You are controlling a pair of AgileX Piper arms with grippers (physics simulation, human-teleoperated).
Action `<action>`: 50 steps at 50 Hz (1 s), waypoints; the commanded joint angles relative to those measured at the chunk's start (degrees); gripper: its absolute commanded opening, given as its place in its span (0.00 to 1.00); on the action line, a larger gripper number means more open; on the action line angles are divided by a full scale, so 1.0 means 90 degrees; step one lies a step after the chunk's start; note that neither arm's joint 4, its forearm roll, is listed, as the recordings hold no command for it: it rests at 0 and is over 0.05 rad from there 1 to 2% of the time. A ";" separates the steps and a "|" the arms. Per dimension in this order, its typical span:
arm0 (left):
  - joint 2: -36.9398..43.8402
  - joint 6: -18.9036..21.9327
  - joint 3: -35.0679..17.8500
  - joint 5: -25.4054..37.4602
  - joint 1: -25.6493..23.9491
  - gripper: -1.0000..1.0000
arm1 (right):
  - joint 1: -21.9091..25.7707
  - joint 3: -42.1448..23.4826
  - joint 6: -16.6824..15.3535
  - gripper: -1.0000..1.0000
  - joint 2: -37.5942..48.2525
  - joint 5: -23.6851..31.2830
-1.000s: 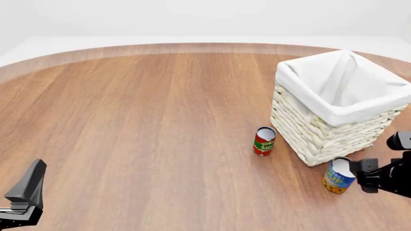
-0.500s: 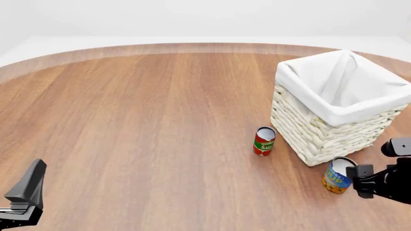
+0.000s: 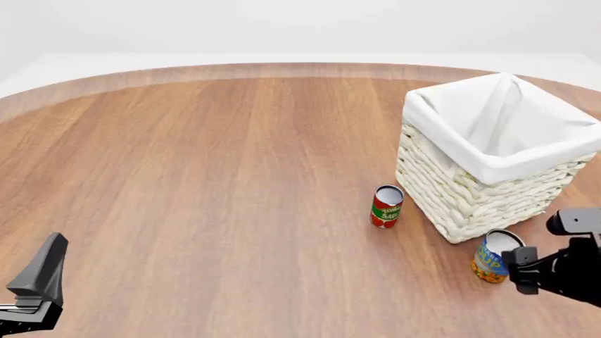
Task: Pick up the alphabet soup and the cream cheese box, and put them in the basket.
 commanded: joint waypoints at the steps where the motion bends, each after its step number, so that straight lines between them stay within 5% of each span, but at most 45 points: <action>1: 0.0000 0.0000 0.0000 0.0000 0.0000 1.00 | -0.0037 0.0042 -0.0009 1.00 0.0082 -0.0041; 23: 0.0000 0.0000 0.0000 0.0000 0.0000 1.00 | -0.0048 0.0258 -0.0066 1.00 0.0333 -0.0344; 34: 0.0000 0.0000 0.0000 0.0000 0.0000 1.00 | -0.0041 0.0521 -0.0099 1.00 0.0808 -0.0963; 50: 0.0000 0.0000 0.0000 0.0000 0.0000 1.00 | -0.0031 0.0458 -0.0117 1.00 0.0903 -0.0930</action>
